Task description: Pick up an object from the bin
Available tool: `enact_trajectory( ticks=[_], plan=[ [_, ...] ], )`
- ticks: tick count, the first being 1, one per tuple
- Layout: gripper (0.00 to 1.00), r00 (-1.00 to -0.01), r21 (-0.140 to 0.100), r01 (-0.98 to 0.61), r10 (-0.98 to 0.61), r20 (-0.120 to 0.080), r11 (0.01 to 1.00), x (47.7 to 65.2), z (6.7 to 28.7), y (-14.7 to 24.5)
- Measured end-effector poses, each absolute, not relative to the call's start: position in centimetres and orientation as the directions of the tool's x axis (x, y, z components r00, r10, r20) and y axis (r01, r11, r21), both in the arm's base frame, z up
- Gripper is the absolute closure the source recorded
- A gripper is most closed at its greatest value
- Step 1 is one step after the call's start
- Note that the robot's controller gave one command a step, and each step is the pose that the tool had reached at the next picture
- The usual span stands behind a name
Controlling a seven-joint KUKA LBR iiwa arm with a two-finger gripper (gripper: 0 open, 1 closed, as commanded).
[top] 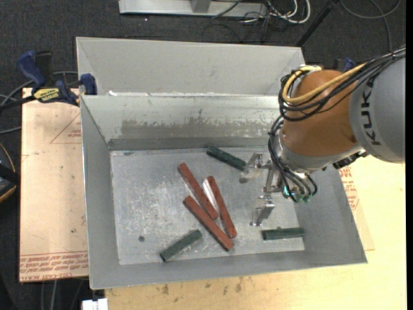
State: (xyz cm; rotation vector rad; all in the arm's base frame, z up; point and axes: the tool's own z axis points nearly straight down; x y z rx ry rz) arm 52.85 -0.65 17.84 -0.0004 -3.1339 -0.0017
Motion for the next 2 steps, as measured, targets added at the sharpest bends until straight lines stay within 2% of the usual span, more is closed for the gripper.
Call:
enact_trajectory(
  ticks=[2],
  plan=[
    [0.00,-1.000,0.001,-0.006,-0.006,0.000,1.000,53.03,18.15,-0.71]
  ],
)
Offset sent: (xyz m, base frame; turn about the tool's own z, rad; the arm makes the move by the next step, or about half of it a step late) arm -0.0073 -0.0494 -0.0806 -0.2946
